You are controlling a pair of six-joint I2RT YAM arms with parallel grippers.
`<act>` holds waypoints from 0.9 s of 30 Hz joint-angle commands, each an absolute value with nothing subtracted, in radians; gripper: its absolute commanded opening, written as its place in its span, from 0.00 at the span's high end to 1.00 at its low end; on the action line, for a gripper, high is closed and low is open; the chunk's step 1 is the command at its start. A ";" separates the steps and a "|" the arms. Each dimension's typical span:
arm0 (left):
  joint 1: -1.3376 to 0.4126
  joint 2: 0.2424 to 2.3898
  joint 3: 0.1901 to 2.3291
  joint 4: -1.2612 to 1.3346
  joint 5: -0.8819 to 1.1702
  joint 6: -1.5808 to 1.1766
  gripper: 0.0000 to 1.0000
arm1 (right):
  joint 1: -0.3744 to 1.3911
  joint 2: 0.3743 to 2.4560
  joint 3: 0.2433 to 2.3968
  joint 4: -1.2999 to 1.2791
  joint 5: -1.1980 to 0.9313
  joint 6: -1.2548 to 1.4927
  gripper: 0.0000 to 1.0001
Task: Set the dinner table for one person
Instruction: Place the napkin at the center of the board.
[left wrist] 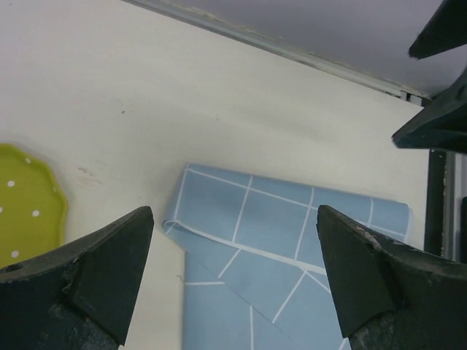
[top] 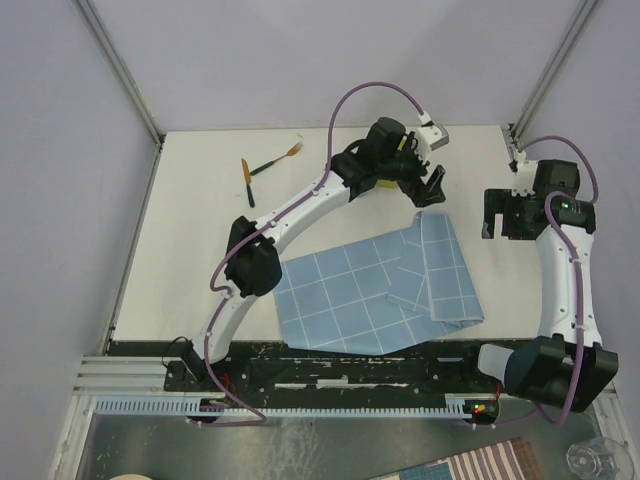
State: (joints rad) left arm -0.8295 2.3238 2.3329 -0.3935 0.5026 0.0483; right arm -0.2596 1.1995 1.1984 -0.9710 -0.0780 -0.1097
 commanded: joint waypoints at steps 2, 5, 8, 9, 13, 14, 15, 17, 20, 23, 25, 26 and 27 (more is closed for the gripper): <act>-0.824 2.200 2.370 -0.501 0.368 0.160 0.01 | -0.267 1.261 1.381 -1.062 -0.237 -0.148 0.01; -0.814 2.114 2.302 -0.619 0.263 0.233 0.01 | -0.267 1.319 1.396 -1.108 -0.303 -0.169 0.01; -0.766 1.983 2.099 -0.641 0.234 0.263 0.00 | -0.266 1.380 1.363 -1.075 -0.293 -0.173 0.01; -0.738 1.942 2.024 -0.633 0.241 0.255 0.00 | -0.264 1.420 1.360 -1.075 -0.306 -0.178 0.01; -0.615 1.821 1.815 -0.649 0.259 0.243 0.03 | -0.228 1.546 1.365 -1.054 -0.305 -0.181 0.01; -0.596 1.797 1.788 -0.658 0.254 0.244 0.03 | -0.213 1.572 1.372 -1.041 -0.293 -0.183 0.01; -0.578 1.772 1.758 -0.663 0.251 0.247 0.04 | -0.193 1.600 1.385 -1.031 -0.277 -0.181 0.01; -0.548 1.708 1.693 -0.658 0.244 0.253 0.05 | -0.149 1.664 1.425 -1.022 -0.256 -0.169 0.01; -0.506 1.630 1.604 -0.646 0.238 0.277 0.05 | -0.081 1.766 1.531 -1.026 -0.248 -0.134 0.01; -0.463 1.581 1.557 -0.661 0.239 0.303 0.05 | -0.008 1.872 1.646 -1.052 -0.232 -0.120 0.01; -0.443 1.563 1.549 -0.678 0.229 0.315 0.05 | 0.028 1.930 1.715 -1.064 -0.203 -0.117 0.01; -0.434 1.557 1.548 -0.686 0.225 0.318 0.05 | 0.039 1.954 1.744 -1.065 -0.199 -0.112 0.01; -0.424 1.552 1.545 -0.692 0.223 0.320 0.05 | 0.049 1.977 1.774 -1.066 -0.202 -0.106 0.01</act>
State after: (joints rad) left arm -0.4591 1.6245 1.5475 -0.6891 0.2363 0.2546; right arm 0.0032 1.9167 1.6512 -1.0580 -0.2291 -0.1345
